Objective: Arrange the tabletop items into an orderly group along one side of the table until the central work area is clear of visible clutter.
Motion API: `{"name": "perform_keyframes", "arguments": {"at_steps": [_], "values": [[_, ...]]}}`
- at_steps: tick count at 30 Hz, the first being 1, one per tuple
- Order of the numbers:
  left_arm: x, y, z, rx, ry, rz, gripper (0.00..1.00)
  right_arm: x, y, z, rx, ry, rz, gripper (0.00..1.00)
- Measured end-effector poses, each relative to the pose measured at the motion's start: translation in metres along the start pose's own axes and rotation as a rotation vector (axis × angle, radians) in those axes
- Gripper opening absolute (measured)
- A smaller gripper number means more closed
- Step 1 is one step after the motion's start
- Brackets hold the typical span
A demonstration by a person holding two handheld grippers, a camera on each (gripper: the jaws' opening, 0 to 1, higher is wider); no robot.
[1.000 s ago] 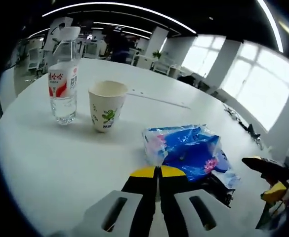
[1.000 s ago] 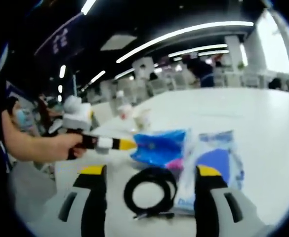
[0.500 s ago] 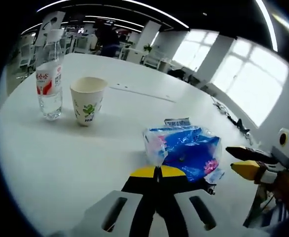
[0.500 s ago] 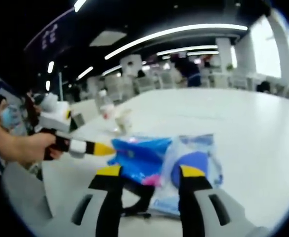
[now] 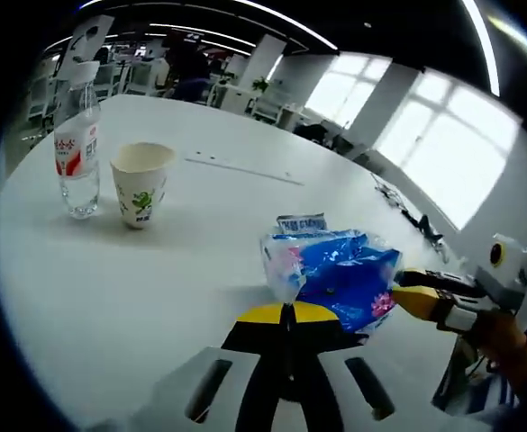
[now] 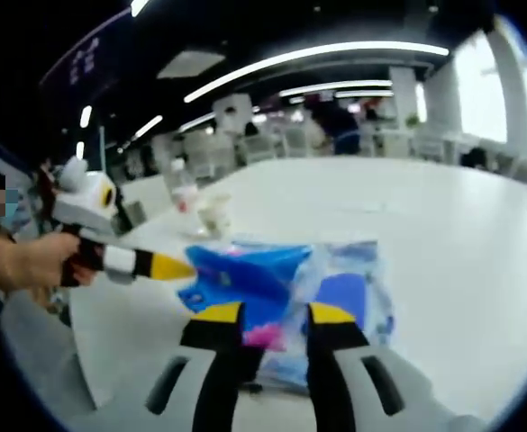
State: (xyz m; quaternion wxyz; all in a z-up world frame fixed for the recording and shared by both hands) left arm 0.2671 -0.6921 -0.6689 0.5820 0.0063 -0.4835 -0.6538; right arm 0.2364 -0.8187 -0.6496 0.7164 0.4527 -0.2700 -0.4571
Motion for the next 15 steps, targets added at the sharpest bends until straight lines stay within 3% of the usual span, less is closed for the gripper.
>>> {"name": "perform_keyframes", "arguments": {"at_steps": [15], "values": [[0.01, -0.001, 0.001, -0.017, -0.023, -0.008, 0.0, 0.018, -0.012, 0.001, -0.058, -0.084, 0.004, 0.02]]}}
Point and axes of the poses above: the point that each gripper's makers call its tool centre point, and the gripper's own axes: z roughly backward along the fingers, x roughly to its right, y roughly out of its top, the point moved 1 cm from there along z, roughly backward along the fingers, and after that the axes turned 9 degrees about z, right-handed, at the moved point
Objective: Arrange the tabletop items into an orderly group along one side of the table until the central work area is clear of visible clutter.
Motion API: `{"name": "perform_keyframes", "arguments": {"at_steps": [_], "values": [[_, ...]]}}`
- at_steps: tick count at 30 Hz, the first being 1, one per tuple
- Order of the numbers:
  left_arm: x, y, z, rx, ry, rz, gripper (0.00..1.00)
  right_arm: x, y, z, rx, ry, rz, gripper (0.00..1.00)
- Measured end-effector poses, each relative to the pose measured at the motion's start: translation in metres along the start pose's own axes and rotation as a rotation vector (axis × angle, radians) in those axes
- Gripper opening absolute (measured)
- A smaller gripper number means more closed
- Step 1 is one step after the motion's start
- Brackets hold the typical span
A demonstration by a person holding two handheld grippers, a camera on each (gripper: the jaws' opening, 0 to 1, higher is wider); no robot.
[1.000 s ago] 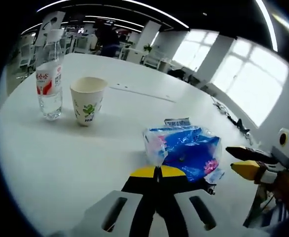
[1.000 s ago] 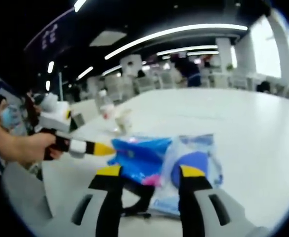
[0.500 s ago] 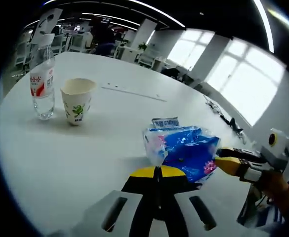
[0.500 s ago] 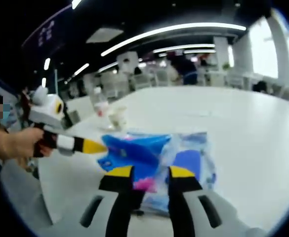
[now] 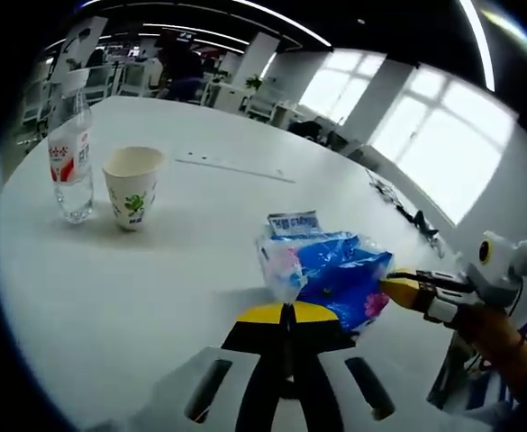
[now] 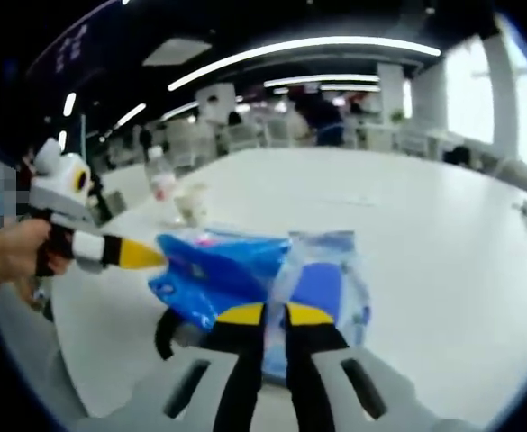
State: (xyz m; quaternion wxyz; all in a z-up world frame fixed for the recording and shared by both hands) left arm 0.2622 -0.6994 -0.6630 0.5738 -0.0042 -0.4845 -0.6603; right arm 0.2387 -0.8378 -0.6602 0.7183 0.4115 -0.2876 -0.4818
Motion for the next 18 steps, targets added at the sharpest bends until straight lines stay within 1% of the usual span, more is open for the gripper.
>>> {"name": "perform_keyframes", "arguments": {"at_steps": [2, 3, 7, 14, 18], "values": [[0.002, 0.0, 0.0, -0.002, -0.002, -0.01, 0.0, 0.002, 0.0, 0.001, -0.004, -0.01, 0.004, 0.01], [0.003, -0.001, 0.0, -0.003, -0.004, -0.01, 0.0, 0.002, 0.0, 0.001, -0.006, -0.008, 0.005, 0.0], [0.004, 0.0, 0.001, -0.001, -0.002, -0.028, 0.0, 0.002, 0.004, 0.003, 0.013, 0.011, -0.037, 0.0], [0.006, 0.001, 0.003, 0.002, -0.008, -0.037, 0.0, 0.004, 0.007, 0.007, 0.017, 0.03, -0.053, 0.0], [0.006, 0.003, 0.004, 0.009, -0.011, -0.055, 0.0, 0.003, 0.011, 0.008, 0.022, 0.05, -0.102, 0.0]]}}
Point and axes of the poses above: the point that each gripper's makers call its tool centre point, and the gripper's own axes: z roughly backward along the fingers, x roughly to its right, y roughly out of its top, the point moved 1 cm from there along z, roughly backward along the fingers, and after that the axes turned 9 degrees about z, right-handed, at the moved point
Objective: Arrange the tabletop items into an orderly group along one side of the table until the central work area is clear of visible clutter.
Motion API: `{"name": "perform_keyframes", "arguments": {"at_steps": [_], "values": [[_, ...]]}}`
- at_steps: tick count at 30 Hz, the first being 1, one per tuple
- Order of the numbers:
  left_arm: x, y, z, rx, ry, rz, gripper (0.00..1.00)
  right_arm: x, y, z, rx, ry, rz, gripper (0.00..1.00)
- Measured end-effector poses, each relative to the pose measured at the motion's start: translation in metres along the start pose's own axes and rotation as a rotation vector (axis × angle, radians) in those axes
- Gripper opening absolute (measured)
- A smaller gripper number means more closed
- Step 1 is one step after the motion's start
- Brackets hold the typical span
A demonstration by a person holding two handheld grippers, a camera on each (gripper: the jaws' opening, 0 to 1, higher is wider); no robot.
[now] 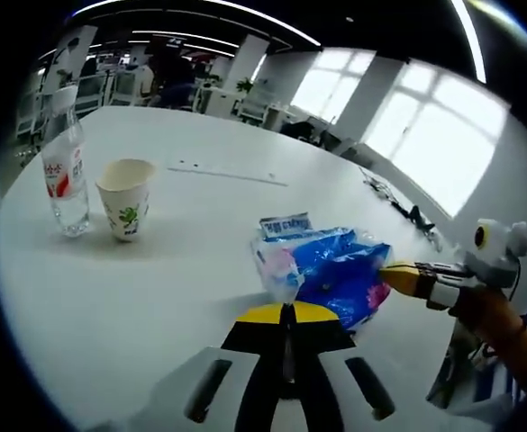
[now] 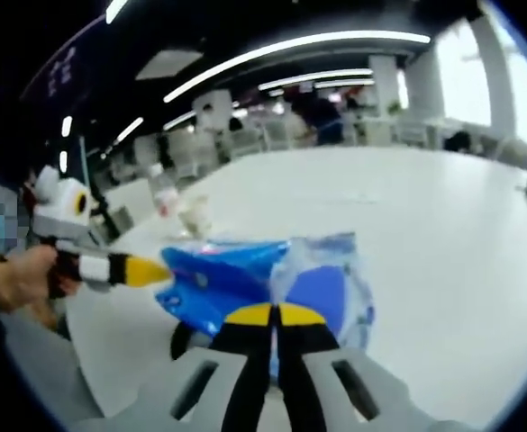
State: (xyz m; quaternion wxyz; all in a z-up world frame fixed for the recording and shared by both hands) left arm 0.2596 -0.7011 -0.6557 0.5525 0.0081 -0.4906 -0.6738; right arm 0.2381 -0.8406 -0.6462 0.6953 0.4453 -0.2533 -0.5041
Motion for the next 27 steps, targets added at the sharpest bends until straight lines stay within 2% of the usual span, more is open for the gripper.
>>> {"name": "perform_keyframes", "arguments": {"at_steps": [4, 10, 14, 17, 21, 27], "values": [[0.002, 0.003, 0.002, 0.02, -0.011, -0.03, 0.02, 0.002, 0.006, 0.002, 0.035, 0.032, -0.103, 0.0], [0.006, 0.004, 0.002, 0.03, -0.04, -0.053, 0.06, 0.002, 0.008, 0.004, 0.046, 0.05, -0.155, 0.0], [0.006, 0.002, 0.002, 0.024, -0.044, -0.07, 0.12, -0.001, 0.008, 0.004, 0.04, 0.055, -0.153, 0.0], [0.006, 0.001, 0.002, 0.026, -0.034, -0.097, 0.19, -0.002, 0.009, 0.004, 0.036, 0.059, -0.156, 0.0], [0.005, 0.004, 0.004, 0.048, -0.026, -0.132, 0.36, 0.0, 0.009, 0.005, 0.024, 0.059, -0.147, 0.0], [0.002, 0.006, 0.008, 0.063, -0.013, -0.168, 0.52, 0.012, 0.012, 0.007, 0.014, 0.045, -0.153, 0.0]]}}
Point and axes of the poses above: the point that each gripper's makers call its tool centre point, and the gripper's own axes: z roughly backward along the fingers, x roughly to its right, y roughly out of its top, the point moved 1 cm from there along z, roughly backward along the fingers, and after that the axes turned 9 degrees about z, right-handed, at the moved point
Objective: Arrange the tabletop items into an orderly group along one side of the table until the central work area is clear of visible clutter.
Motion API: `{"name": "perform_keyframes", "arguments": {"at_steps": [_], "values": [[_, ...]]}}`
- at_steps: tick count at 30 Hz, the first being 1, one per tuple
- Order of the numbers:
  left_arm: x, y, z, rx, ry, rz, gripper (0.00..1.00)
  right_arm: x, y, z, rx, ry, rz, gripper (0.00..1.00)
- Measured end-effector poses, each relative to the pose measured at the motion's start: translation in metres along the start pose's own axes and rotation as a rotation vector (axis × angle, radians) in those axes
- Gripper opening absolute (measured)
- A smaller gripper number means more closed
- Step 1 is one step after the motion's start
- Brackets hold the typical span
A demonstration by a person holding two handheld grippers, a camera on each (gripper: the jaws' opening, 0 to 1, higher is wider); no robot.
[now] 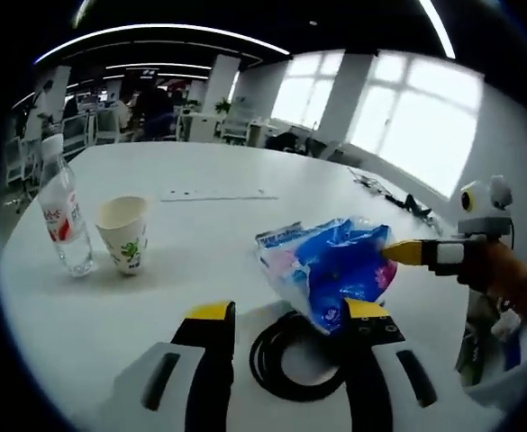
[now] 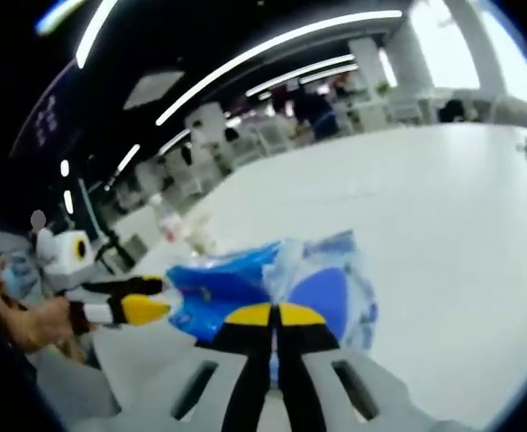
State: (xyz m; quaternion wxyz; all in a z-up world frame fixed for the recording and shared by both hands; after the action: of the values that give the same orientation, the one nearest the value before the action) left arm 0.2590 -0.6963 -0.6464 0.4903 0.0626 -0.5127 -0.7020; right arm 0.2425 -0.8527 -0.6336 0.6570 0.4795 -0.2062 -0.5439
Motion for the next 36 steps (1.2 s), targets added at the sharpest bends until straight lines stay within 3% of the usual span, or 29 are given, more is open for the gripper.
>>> {"name": "perform_keyframes", "arguments": {"at_steps": [10, 14, 20, 29, 36], "values": [[-0.008, -0.002, 0.008, 0.017, 0.022, -0.036, 0.71, 0.017, 0.008, 0.002, -0.003, -0.017, 0.003, 0.0], [-0.008, -0.005, 0.01, 0.023, 0.019, -0.048, 0.83, 0.03, 0.012, 0.003, -0.004, -0.039, 0.009, 0.0], [-0.003, -0.007, 0.015, 0.027, 0.015, -0.078, 0.93, 0.054, 0.018, 0.006, 0.003, -0.079, 0.004, 0.0], [-0.001, -0.006, 0.02, 0.022, -0.01, -0.128, 1.0, 0.079, 0.018, 0.008, 0.012, -0.126, -0.023, 0.0], [-0.002, -0.006, 0.023, 0.01, -0.031, -0.166, 1.0, 0.099, 0.015, 0.007, 0.017, -0.15, -0.046, 0.0]]}}
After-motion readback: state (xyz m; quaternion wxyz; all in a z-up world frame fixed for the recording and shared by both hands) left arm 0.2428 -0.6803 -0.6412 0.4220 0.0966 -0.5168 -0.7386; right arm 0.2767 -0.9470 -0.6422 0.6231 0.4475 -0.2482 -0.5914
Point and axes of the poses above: the point that each gripper's makers call its tool centre point, and the gripper's own axes: z roughly backward along the fingers, x roughly to its right, y roughly out of its top, the point moved 1 cm from there along z, roughly backward along the fingers, and after that the axes turned 9 degrees about z, right-handed, at the moved point
